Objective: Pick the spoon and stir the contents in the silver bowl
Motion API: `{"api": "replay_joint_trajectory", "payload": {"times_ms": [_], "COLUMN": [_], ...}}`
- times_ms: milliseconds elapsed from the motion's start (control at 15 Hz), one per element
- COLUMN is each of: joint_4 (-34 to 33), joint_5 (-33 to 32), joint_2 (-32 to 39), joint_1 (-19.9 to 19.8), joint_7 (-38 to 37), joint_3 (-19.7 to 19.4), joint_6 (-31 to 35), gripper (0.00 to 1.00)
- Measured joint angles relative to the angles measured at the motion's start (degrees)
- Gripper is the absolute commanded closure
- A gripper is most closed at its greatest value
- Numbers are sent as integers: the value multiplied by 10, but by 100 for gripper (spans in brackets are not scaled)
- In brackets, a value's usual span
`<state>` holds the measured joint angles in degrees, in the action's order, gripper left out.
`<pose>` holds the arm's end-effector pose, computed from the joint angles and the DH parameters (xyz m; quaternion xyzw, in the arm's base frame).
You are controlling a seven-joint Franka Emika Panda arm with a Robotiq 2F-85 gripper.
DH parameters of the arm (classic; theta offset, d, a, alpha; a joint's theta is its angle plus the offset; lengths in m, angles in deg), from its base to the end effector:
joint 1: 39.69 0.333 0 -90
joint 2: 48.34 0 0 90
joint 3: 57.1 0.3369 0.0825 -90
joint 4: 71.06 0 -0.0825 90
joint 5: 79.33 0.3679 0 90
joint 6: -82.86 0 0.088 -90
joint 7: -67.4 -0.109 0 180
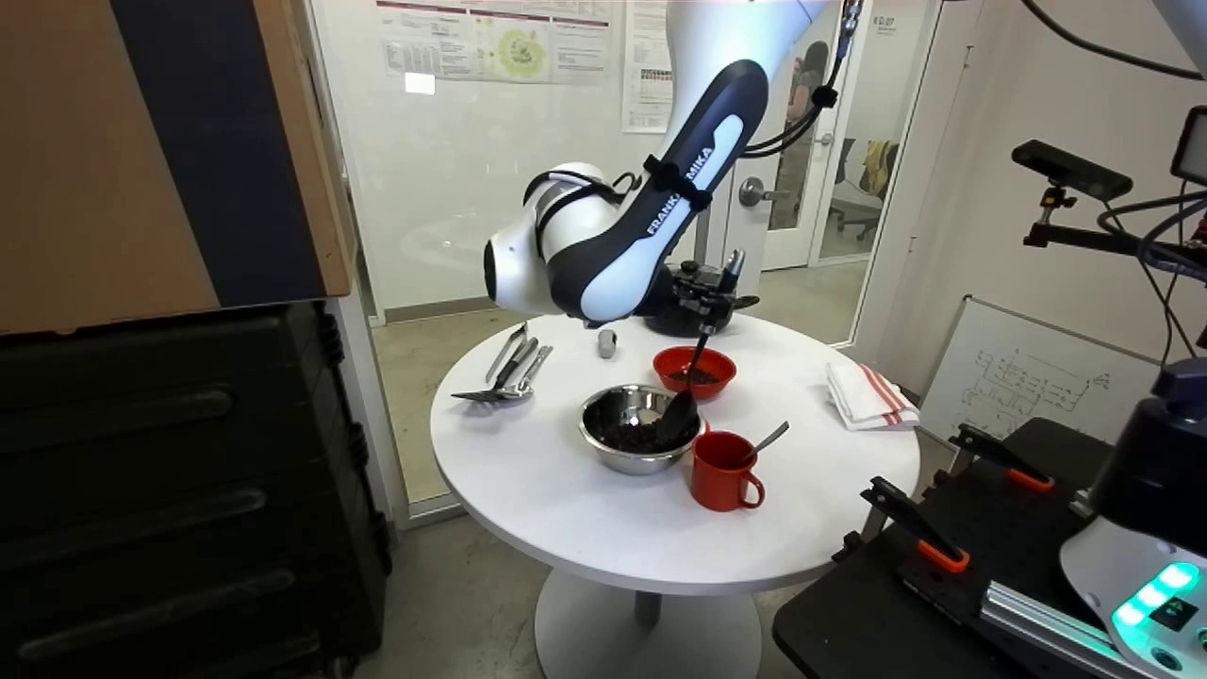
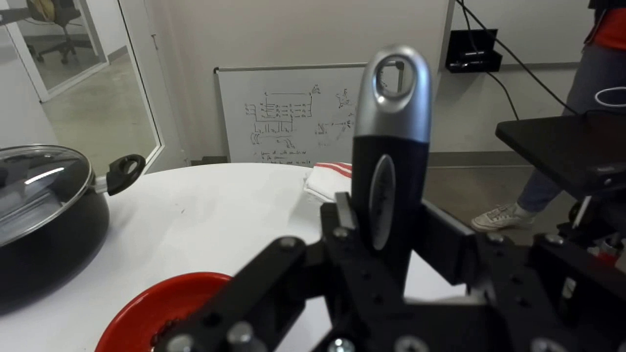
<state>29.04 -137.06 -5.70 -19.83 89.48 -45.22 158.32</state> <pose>0.5334 0.1908 0.1871 0.6075 0.4970 -0.4452 0.4310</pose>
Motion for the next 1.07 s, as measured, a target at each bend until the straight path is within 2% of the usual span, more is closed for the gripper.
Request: {"api": "replay_joint_trajectory", "payload": {"times_ms": [733,1067], "joint_4": [-25,-27], "joint_5": [-24,-25], "joint_2": [42,45], "joint_1": [12,12], "joint_7": [-76,-60], "joint_3": [8,21], "joint_6": [2,18], "gripper": [92,92]}}
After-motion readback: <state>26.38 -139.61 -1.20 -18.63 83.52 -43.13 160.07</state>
